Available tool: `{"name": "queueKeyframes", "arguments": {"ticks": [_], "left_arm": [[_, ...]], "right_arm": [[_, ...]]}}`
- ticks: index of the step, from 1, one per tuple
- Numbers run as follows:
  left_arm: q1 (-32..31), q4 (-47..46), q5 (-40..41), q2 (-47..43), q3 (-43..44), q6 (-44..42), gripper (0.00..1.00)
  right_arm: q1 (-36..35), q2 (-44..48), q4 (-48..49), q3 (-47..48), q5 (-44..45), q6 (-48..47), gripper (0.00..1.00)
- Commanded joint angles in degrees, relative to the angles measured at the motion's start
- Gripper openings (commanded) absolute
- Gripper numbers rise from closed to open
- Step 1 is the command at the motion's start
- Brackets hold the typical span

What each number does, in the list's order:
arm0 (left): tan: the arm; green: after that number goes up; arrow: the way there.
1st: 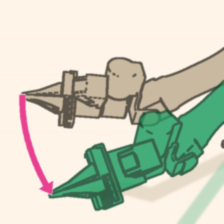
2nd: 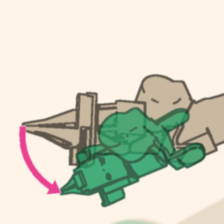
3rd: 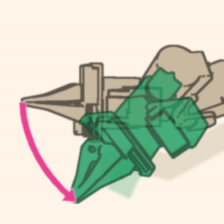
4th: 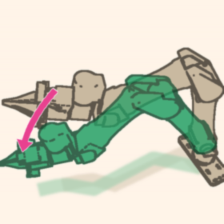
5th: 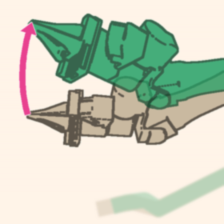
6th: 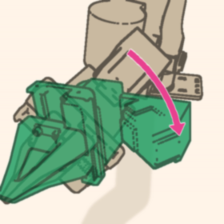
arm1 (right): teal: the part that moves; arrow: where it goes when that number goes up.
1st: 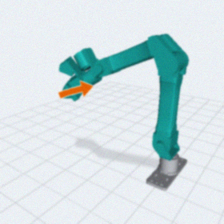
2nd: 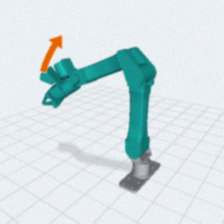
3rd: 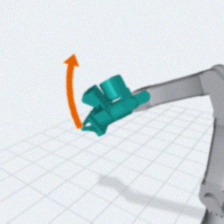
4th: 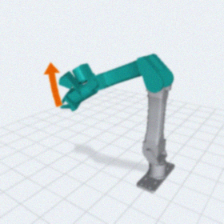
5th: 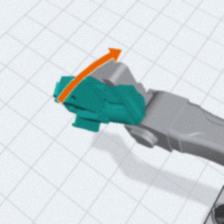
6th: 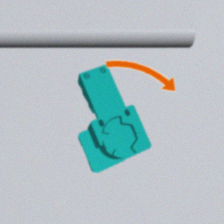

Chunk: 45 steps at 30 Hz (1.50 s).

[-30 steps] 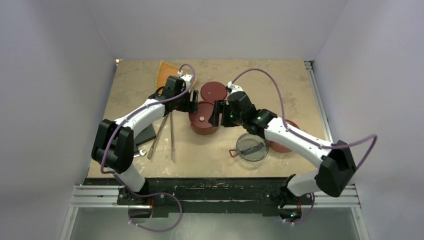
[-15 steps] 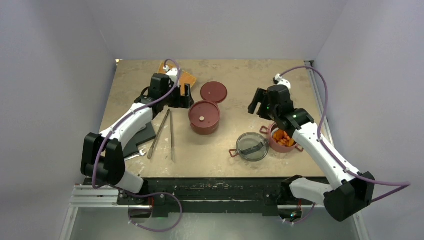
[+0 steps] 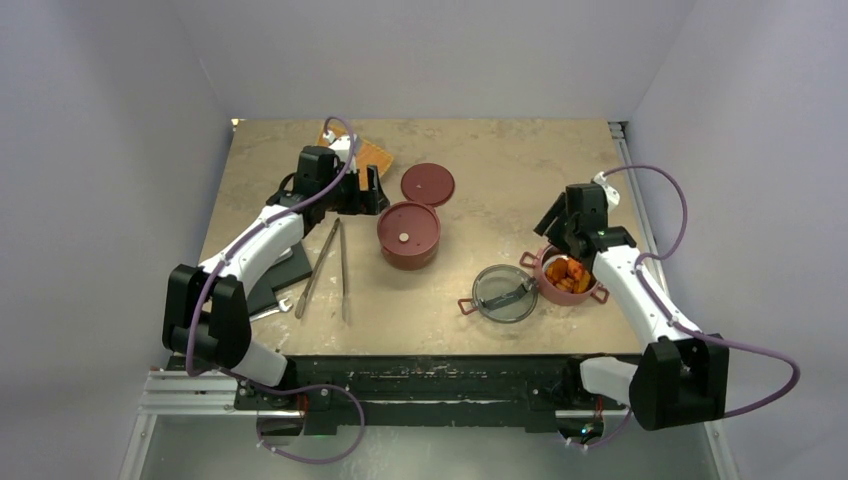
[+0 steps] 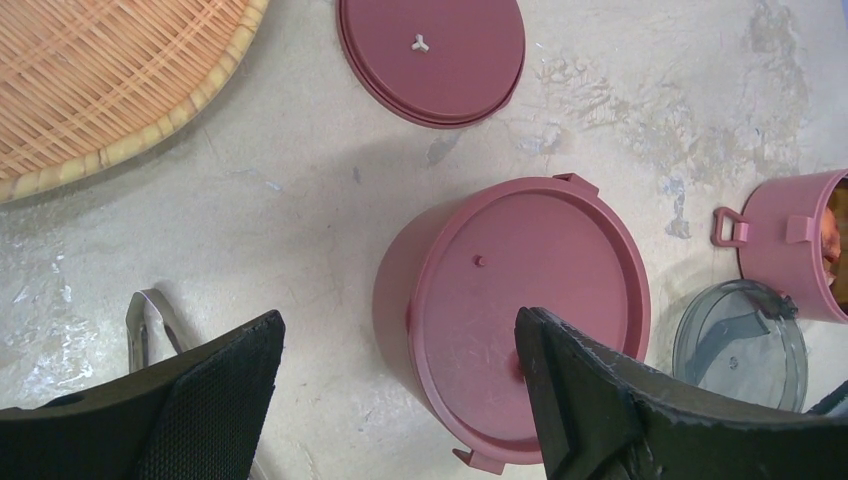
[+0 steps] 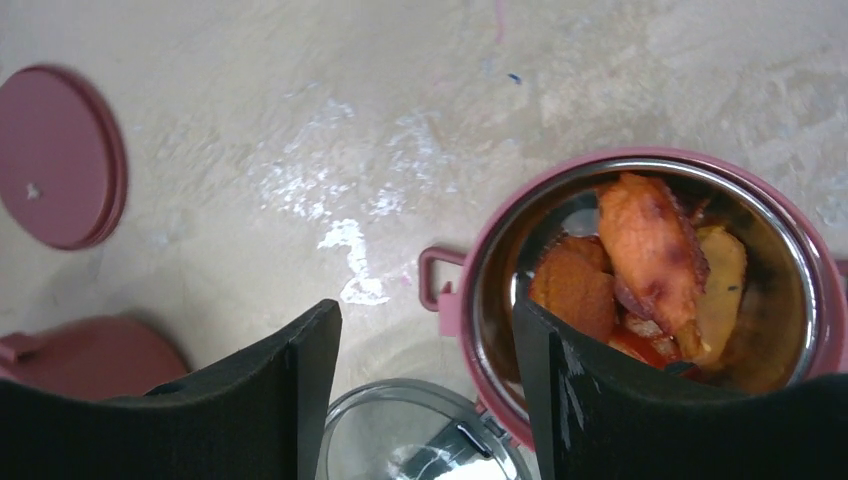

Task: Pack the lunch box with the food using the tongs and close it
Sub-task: Pick up the packing box from the center of the board.

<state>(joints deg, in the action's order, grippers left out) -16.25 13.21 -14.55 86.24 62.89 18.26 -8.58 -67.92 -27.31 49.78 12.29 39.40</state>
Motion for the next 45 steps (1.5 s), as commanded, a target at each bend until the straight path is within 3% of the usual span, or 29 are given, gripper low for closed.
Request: {"name": "queueKeyframes", "arguments": {"ticks": [1,12,22,26,28,33,39,45], "left_arm": [[-0.03,-1.88,-1.19,-1.83,0.39,0.64,0.85],[-0.01,-2.02,-1.46,-2.47,0.41,0.66,0.85],[-0.01,-2.00,-1.71,-2.65,0.48,0.68,0.85],[-0.02,-2.00,-1.77,-2.74,0.48,0.71,0.85],[-0.03,-2.01,-1.80,-2.83,0.53,0.67,0.85],[-0.01,-2.13,-1.89,-2.83,0.39,0.72,0.85],[-0.06,-2.13,-1.98,-2.78,0.39,0.77,0.85],[-0.01,-2.27,-1.94,-2.74,0.29,0.77,0.85]], "right_arm": [[2.87,-1.54,2.70,-1.90,3.02,6.50,0.66],[5.47,-6.56,7.05,-4.54,6.21,8.54,0.64],[5.50,-10.72,10.07,-3.54,6.13,4.13,0.58],[5.55,-11.95,10.33,-3.11,5.36,2.12,0.47],[5.51,-11.98,10.95,-2.99,4.72,1.18,0.31],[5.43,-11.69,12.80,-2.05,2.94,-2.80,0.02],[5.01,-12.11,13.48,-0.10,0.80,-9.13,0.00],[-2.06,-11.04,14.66,1.91,3.38,-17.12,0.00]]}}
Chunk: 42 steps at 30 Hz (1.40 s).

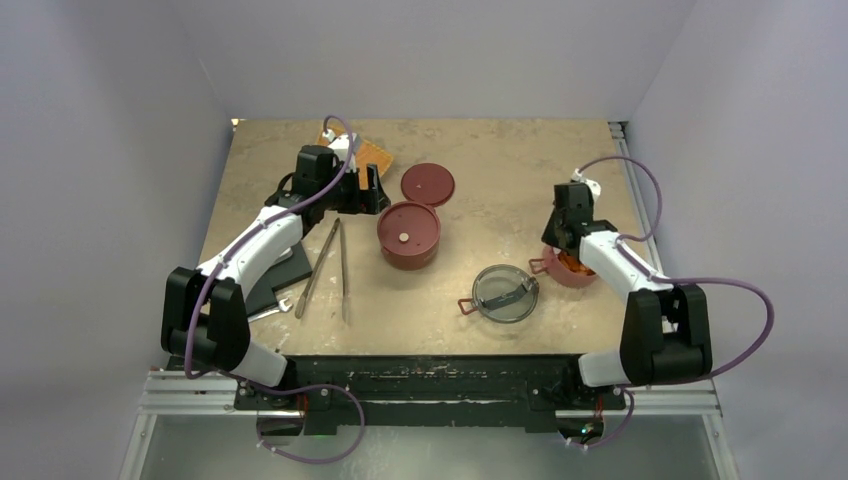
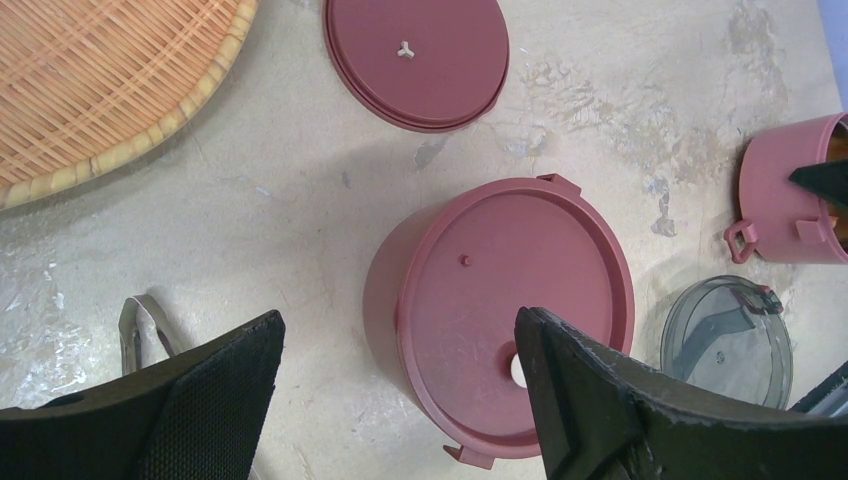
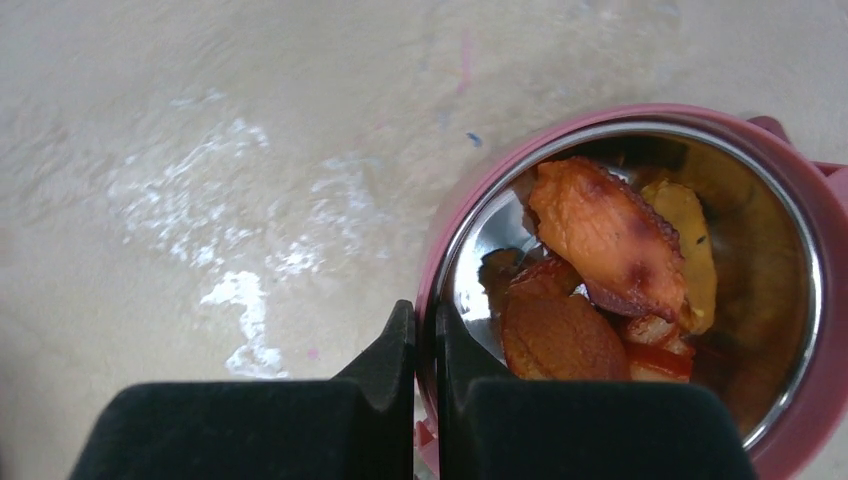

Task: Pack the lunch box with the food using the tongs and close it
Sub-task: Pick up the packing box from the center of the board, then place the packing box into the packing box.

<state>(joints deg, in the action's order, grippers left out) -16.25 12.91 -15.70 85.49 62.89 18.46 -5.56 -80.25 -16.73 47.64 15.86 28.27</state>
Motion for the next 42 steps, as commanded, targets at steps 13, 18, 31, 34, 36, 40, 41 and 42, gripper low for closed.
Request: {"name": "queueKeyframes", "arguments": {"ticks": [13,18,31,34,36,40,41,42], "left_arm": [[0.14,-1.08,0.94,-1.91,0.76,-0.44,0.86],[0.58,-1.20,0.74,-1.83,0.75,-0.44,0.86],[3.06,-0.94,0.65,-2.28,1.00,-0.01,0.86],[4.82,-0.95,0.71,-3.08,1.00,0.25,0.86],[5.79,-0.70,1.63,-3.97,1.00,0.08,0.86],[6.76,-0.26,4.67,-5.85,1.09,-0.88,0.86],[7.07,-0.13,4.87,-6.19,1.07,-1.02,0.86],[7.49,-0.16,4.90,-6.36,1.09,-1.01,0.87]], "right_arm": [[-14.83,-2.25,5.91,12.63,-4.68,-12.60,0.00],[-17.38,-2.46,4.55,15.75,-5.71,-13.94,0.00],[-26.42,-2.79,-5.57,27.81,-4.73,-13.40,0.00],[-29.77,-5.01,-10.38,33.73,-4.85,-12.66,0.00],[-32.02,-6.94,-13.59,37.59,-3.96,-11.75,0.00],[-36.25,-11.40,-18.63,44.24,-2.36,-9.29,0.00],[-37.20,-12.22,-19.02,45.34,-2.26,-8.76,0.00],[-38.04,-13.21,-19.41,46.51,-2.15,-8.23,0.00]]}}
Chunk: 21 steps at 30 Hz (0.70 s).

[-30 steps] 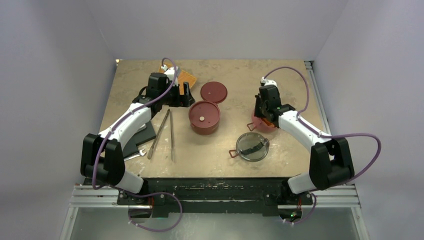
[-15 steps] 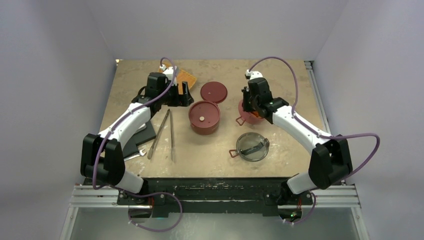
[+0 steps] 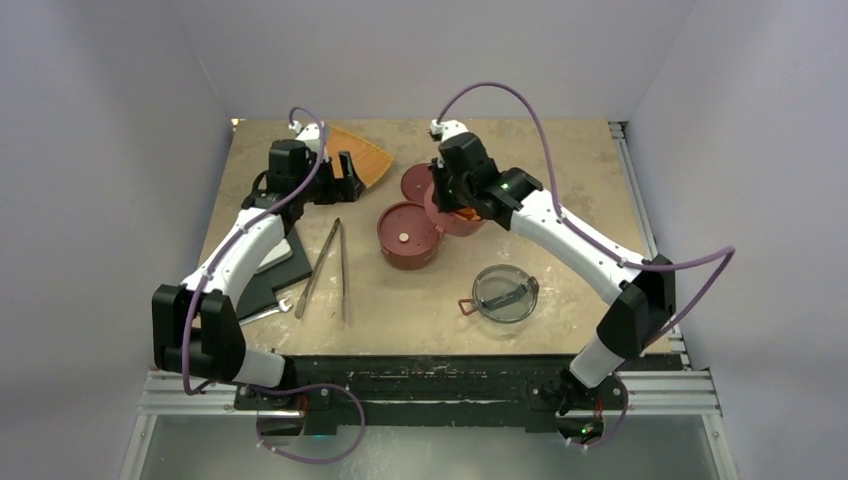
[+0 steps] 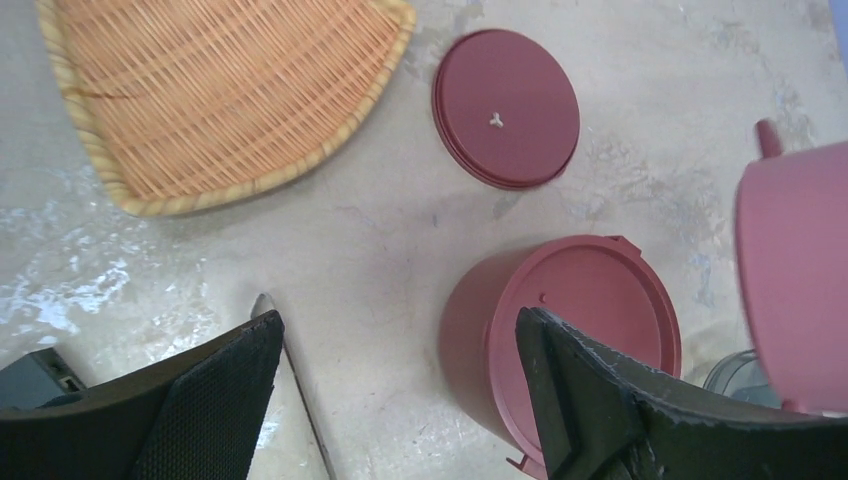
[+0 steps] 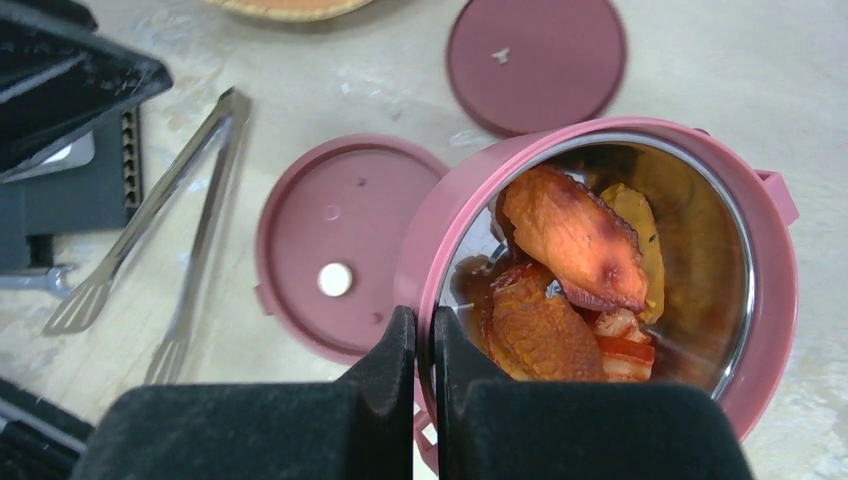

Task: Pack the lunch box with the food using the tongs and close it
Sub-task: Place the packing box into the packing box.

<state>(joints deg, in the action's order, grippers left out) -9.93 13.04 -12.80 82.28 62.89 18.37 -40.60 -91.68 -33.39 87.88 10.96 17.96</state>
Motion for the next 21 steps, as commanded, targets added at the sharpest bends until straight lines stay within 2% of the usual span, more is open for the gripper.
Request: {"name": "queueKeyframes", "arguments": {"ticks": [1,7,14,21], "left_arm": [[1.73,-0.24,1.83,-3.24,1.09,-0.83,0.87],[5.18,-0.93,-0.62,-3.42,0.97,0.35,0.87],[5.61,-1.09,-0.64,-4.06,0.83,0.35,0.87],[5.80,-1.09,-0.64,-4.40,0.91,0.36,0.87]], "right_arm": [[-3.83,-2.76,-3.04,7.36,3.09,2.41,0.00],[-8.65,-9.72,-5.10,14.54,5.84,3.40,0.00],[-12.12,-16.42,-8.12,21.53,7.36,3.53,0.00],[-13.82,-19.82,-8.37,24.42,7.25,4.41,0.00]]}}
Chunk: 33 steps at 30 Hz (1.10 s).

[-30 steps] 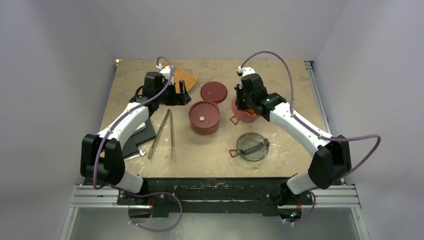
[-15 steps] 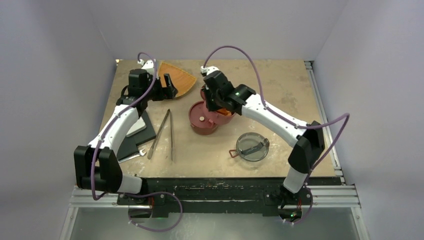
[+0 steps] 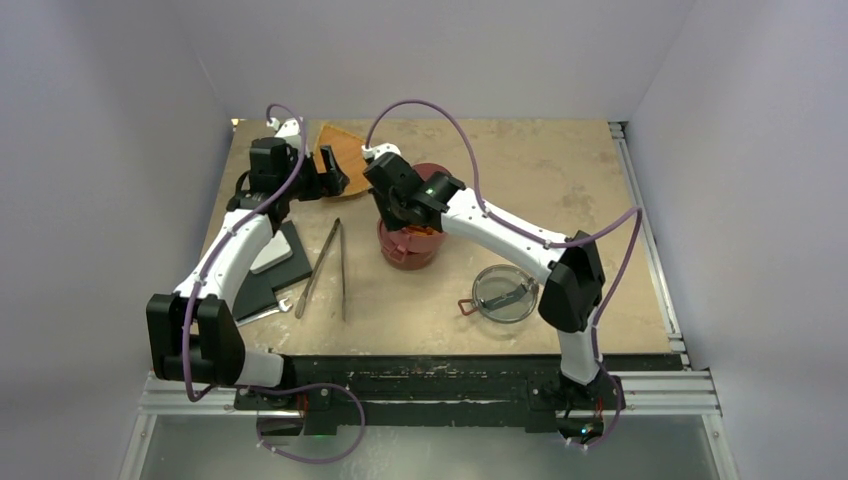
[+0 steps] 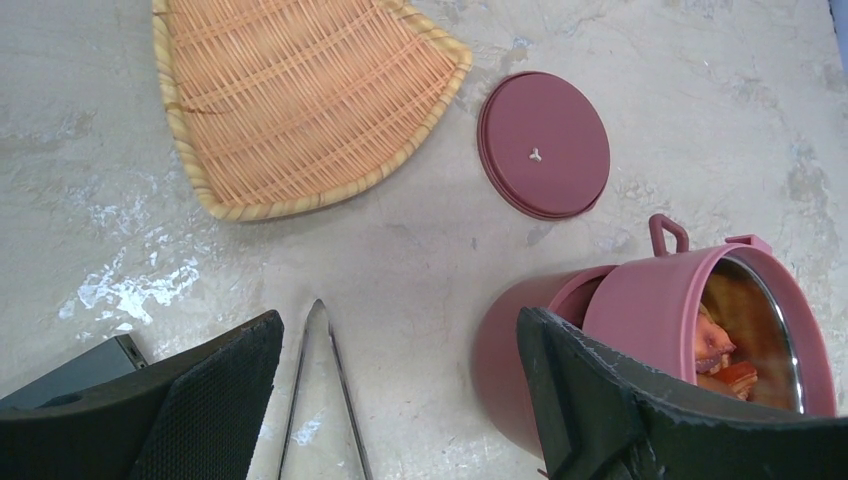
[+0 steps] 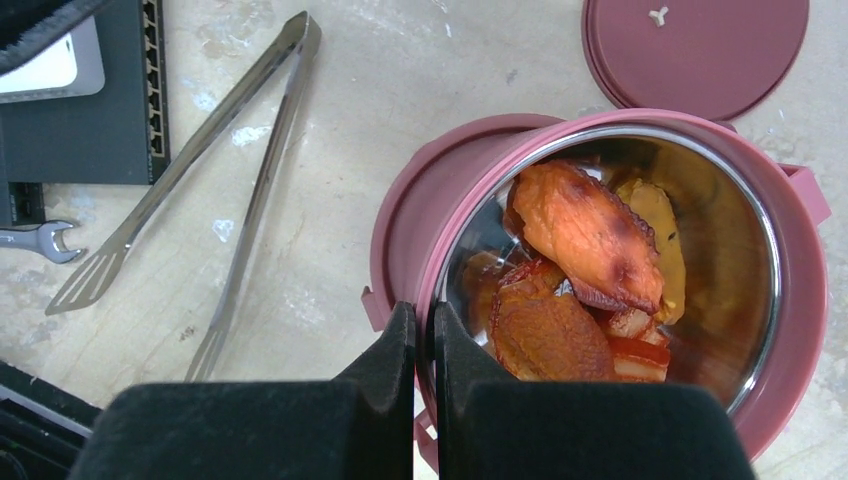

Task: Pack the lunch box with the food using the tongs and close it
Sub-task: Place the packing box into the packing box.

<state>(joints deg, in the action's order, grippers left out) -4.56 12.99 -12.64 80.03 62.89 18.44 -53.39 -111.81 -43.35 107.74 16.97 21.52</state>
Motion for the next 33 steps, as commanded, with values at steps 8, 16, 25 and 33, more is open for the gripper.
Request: {"name": "queueKeyframes", "arguments": {"ticks": [8,16,25,33], "left_arm": [[0.43,-1.13,-0.98,-2.24,0.92,0.37,0.87],[0.40,-1.13,-1.07,-2.33,0.92,0.44,0.87],[0.51,-1.29,-1.46,-2.32,0.89,0.64,0.87],[0.50,-1.33,-1.71,-2.32,0.78,0.80,0.87]], "right_arm": [[-2.05,-3.06,0.38,7.48,1.11,1.74,0.00],[-2.99,-4.13,0.67,7.88,1.33,3.71,0.00],[-3.73,-6.08,0.89,9.33,1.56,6.12,0.00],[-4.09,-7.83,-0.54,11.42,2.59,7.91,0.00]]}}
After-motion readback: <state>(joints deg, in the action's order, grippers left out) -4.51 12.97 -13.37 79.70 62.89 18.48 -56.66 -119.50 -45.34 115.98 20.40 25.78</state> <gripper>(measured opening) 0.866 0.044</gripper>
